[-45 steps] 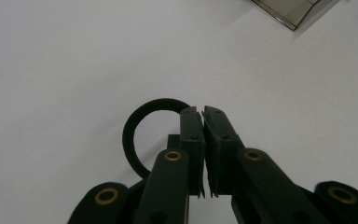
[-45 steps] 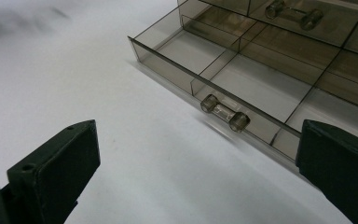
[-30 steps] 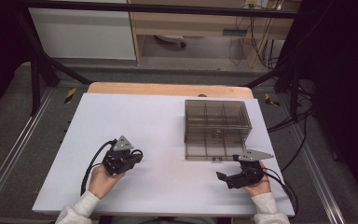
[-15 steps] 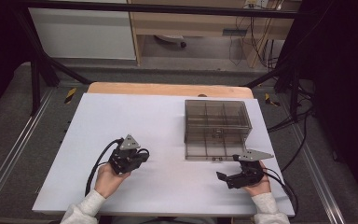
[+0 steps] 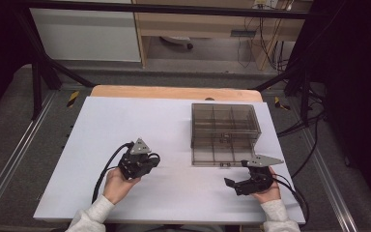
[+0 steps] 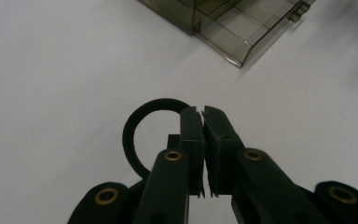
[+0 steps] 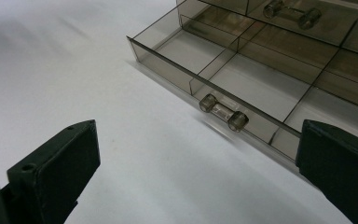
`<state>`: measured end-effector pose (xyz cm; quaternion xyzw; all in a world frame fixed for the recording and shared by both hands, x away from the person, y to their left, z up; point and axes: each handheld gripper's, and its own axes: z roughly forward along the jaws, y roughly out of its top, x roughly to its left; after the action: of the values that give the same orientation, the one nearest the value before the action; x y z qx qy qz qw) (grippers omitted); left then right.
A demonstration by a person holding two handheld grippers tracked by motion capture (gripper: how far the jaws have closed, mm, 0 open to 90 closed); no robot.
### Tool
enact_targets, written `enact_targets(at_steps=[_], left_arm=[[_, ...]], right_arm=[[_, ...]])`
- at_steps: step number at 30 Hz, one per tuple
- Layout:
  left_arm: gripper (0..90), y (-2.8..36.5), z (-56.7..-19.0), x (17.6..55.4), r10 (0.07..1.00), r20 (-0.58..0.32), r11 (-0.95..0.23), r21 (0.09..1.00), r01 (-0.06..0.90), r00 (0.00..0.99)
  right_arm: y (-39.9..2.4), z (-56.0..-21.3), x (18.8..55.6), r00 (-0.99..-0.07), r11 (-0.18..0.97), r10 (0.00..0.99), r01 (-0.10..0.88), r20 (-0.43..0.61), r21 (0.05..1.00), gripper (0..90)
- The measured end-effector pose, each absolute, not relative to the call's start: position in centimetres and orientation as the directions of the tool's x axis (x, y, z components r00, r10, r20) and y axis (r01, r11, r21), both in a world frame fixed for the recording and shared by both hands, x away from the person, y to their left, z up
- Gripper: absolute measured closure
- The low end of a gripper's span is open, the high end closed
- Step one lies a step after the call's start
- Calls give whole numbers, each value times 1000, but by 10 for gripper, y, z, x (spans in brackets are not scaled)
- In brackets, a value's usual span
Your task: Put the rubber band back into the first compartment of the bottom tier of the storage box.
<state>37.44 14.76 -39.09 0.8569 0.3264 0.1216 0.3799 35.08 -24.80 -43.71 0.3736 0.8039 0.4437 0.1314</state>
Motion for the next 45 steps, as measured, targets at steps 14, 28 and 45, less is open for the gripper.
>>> enact_targets(at_steps=[14, 28, 45], left_arm=[[855, 130, -388, 377, 631, -41, -507, 734, 452, 775], [855, 120, -387, 380, 623, -53, -504, 735, 452, 781], [855, 105, -382, 385, 607, -49, -513, 739, 437, 793]], right_arm=[[-248, -437, 351, -688, 330, 716, 483, 118, 811, 4], [-248, -437, 351, -688, 329, 716, 482, 118, 812, 4], [-248, -437, 351, -689, 329, 715, 482, 119, 812, 4]])
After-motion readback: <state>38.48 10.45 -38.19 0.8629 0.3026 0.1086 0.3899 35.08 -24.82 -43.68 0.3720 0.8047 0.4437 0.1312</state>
